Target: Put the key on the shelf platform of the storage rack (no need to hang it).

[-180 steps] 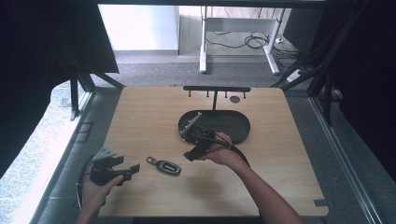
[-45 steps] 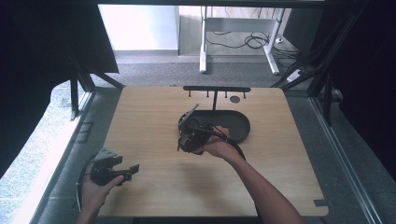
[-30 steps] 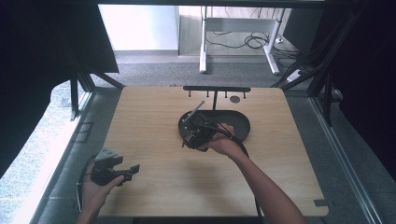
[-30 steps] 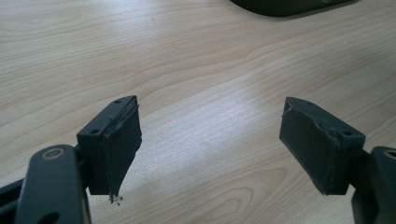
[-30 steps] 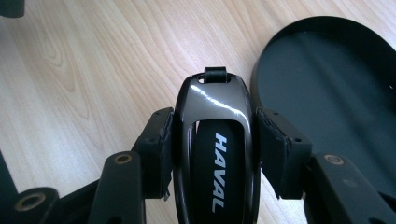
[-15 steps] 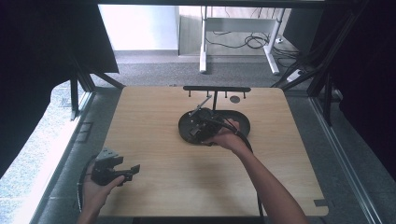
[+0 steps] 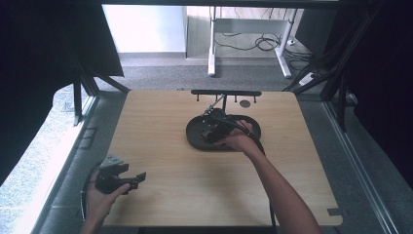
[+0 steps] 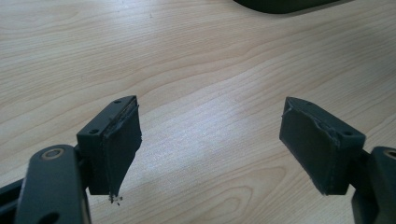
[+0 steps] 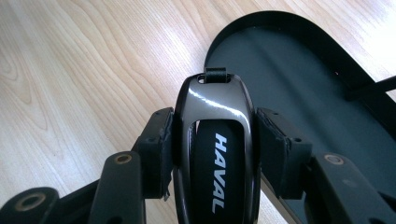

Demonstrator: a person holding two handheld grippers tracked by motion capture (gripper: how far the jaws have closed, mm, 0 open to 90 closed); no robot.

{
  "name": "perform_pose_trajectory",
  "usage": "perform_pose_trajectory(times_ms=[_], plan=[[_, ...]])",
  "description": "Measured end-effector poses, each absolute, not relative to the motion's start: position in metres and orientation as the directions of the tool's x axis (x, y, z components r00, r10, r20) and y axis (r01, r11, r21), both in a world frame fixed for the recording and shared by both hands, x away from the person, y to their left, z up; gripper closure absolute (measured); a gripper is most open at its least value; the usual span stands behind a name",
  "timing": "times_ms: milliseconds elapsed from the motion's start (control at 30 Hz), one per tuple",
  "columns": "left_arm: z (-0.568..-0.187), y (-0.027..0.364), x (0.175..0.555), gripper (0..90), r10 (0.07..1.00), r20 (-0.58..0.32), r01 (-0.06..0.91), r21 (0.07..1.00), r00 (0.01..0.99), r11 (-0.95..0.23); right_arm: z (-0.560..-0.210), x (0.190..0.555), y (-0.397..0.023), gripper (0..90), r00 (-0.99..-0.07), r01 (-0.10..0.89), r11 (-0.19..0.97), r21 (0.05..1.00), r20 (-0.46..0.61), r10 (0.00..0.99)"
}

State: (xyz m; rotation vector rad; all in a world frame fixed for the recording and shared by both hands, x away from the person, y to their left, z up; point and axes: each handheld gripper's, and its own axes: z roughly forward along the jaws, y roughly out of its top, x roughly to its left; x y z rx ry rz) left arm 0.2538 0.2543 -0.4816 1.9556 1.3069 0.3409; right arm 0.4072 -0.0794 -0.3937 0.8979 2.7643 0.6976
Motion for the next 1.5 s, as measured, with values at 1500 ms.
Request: perform_pose_trajectory(times_ms=[1500], plan=[[-0.481,0.256,0.254,20.8,0.877,-0.185,0.683,0.704,0.443,-0.196,-0.419,0.455,-0.097,49.2,-0.751,0.586,0.689,0.426,-0.034,0.660]])
